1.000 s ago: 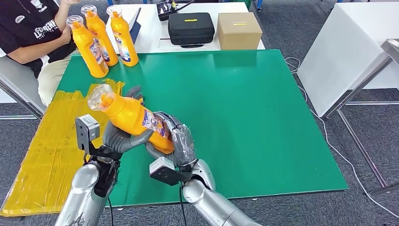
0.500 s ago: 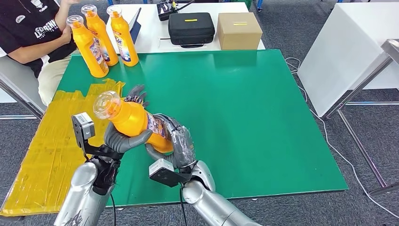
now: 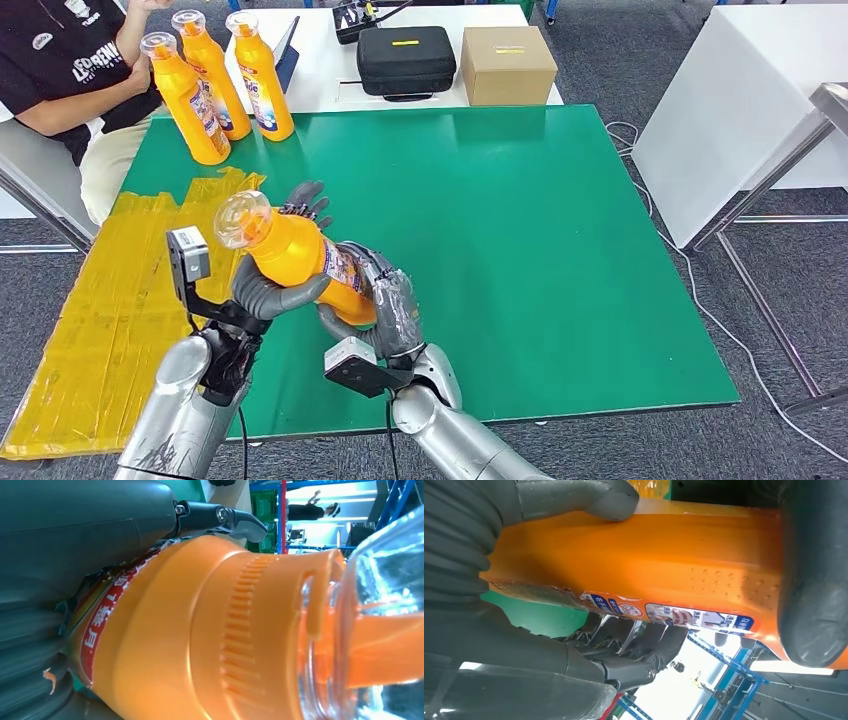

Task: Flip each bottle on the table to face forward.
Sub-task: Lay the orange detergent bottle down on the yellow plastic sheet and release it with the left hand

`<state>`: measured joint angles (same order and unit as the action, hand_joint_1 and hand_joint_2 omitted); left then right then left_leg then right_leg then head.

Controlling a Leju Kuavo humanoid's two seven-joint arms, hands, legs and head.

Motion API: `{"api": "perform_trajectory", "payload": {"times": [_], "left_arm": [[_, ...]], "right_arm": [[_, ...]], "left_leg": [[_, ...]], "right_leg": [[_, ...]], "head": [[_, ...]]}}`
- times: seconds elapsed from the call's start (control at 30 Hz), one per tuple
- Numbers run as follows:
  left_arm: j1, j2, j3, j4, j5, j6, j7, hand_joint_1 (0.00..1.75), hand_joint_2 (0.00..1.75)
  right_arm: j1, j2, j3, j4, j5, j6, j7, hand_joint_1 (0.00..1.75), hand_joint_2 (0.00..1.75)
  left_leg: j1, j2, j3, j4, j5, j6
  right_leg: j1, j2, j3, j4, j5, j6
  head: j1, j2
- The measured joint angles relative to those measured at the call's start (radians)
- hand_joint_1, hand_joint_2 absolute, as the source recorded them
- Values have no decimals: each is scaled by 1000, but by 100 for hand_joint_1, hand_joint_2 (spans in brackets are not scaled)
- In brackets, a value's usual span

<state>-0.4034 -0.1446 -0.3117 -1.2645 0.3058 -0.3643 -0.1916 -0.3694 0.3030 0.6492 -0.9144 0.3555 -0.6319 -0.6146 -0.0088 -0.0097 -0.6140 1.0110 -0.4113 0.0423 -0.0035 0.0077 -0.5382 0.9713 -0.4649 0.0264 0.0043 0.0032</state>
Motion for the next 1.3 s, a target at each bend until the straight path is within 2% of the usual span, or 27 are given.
{"api": "perform_trajectory", "payload": {"times": [0.03,0.07,0.1,0.17,0.2,0.23,0.33,0.47,0.97,1.23,1.27,1.3], "left_arm": [[-1,0,-1,1,1,0,0,0,175],[-1,0,-2,2,3,1,1,7,175],[-1,0,-4,2,5,2,2,44,175],[-2,0,-6,3,12,6,5,127,175],[-3,0,-8,4,14,9,8,162,175],[-4,-1,-10,5,15,13,10,168,175],[-6,-1,-18,10,18,26,13,168,175],[-6,-1,-29,10,20,44,10,159,175],[-6,-1,-37,10,30,72,4,164,175],[-3,-1,-37,10,35,76,1,161,175],[-2,-1,-37,10,36,76,1,164,175],[-1,-1,-37,10,37,76,-1,168,175]], "right_arm": [[0,0,0,0,0,0,0,175,175],[0,0,0,0,0,-1,0,175,175],[0,0,0,0,0,-1,0,175,175],[0,0,0,0,-1,-2,1,175,175],[0,0,-1,0,-2,-2,1,175,175],[0,0,-1,0,-2,-2,3,175,175],[0,0,-1,0,-5,-3,7,175,175],[0,0,-1,0,-12,-8,7,175,175],[0,0,-1,0,-19,-7,10,175,175],[4,0,-1,0,-22,-5,18,175,175],[5,0,-2,0,-22,-4,18,166,175],[7,-1,-4,-1,-23,-4,18,123,175]], "left_leg": [[0,0,0,0,0,0],[0,0,0,0,0,0],[0,0,0,0,0,0],[0,0,0,0,0,0],[0,0,0,0,0,0],[0,0,0,0,0,0],[0,0,0,0,0,0],[0,0,0,0,0,0],[0,0,0,0,0,0],[0,0,0,0,0,0],[0,0,0,0,0,0],[0,0,0,0,0,0]], "right_leg": [[0,0,0,0,0,0],[0,0,0,0,0,0],[0,0,0,0,0,0],[0,0,0,0,0,0],[0,0,0,0,0,0],[0,0,0,0,0,0],[0,0,0,0,0,0],[0,0,0,0,0,0],[0,0,0,0,0,0],[0,0,0,0,0,0],[0,0,0,0,0,0],[0,0,0,0,0,0]], "head": [[0,0],[0,0],[0,0],[0,0],[0,0],[0,0],[0,0],[0,0],[0,0],[0,0],[0,0],[0,0]]}}
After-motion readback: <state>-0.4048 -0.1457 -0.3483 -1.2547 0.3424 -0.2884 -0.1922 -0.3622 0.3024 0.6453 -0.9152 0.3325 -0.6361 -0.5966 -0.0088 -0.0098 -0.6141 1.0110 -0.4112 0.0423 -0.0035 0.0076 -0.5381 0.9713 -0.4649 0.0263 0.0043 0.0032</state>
